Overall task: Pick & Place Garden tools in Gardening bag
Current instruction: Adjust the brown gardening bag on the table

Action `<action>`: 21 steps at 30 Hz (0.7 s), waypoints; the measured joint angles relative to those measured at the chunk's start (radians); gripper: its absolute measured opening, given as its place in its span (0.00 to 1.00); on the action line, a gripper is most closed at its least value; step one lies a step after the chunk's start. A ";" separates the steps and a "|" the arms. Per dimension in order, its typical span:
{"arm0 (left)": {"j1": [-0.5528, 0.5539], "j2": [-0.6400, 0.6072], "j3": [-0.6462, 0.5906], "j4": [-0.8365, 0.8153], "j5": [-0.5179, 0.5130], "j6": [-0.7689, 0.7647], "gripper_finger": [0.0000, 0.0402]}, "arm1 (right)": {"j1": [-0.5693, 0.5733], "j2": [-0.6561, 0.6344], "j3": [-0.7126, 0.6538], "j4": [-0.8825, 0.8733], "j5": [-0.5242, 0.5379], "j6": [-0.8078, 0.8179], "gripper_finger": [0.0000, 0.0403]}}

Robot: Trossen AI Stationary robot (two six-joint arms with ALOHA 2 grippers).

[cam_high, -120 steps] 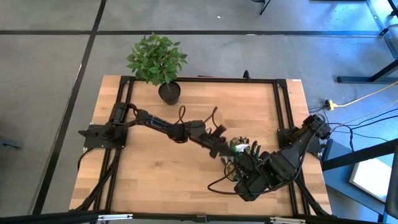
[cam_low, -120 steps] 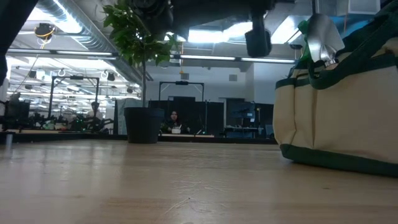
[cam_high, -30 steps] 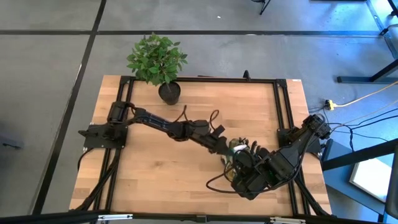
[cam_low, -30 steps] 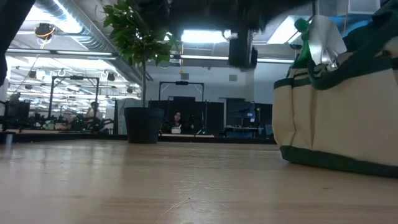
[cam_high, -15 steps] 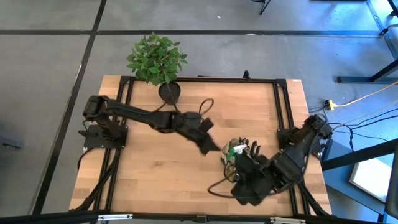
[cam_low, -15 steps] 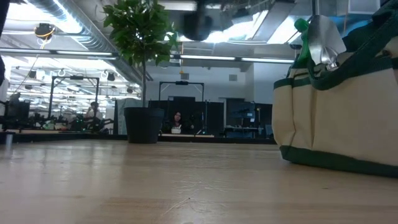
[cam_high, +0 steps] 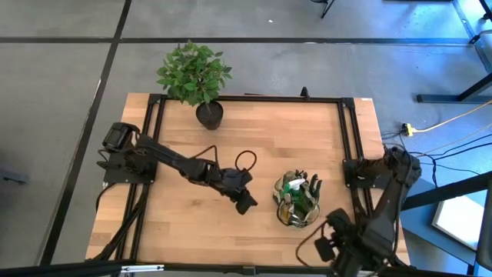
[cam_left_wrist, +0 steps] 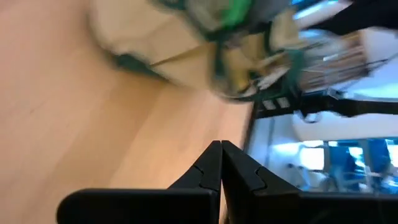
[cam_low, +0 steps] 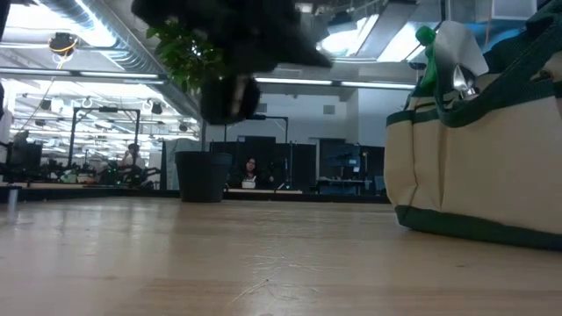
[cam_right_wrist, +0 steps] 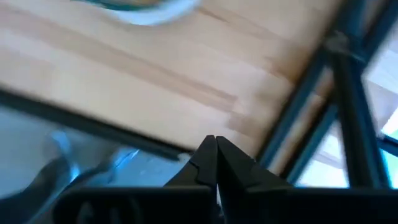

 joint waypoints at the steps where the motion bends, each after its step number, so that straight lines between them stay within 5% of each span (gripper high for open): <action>1: 0.002 0.001 -0.014 -0.001 -0.008 0.000 0.00 | 0.017 -0.002 -0.031 -0.001 -0.006 0.042 0.01; 6: 0.021 0.054 -0.012 0.036 -0.043 0.016 0.00 | 0.066 -0.035 -0.190 0.017 0.020 0.191 0.00; 14: 0.048 0.229 0.051 0.158 -0.033 -0.032 0.00 | 0.071 -0.213 -0.571 0.375 0.112 0.249 0.00; 21: 0.066 0.343 0.206 0.153 -0.031 -0.016 0.00 | 0.063 -0.307 -0.731 0.352 0.116 0.287 0.00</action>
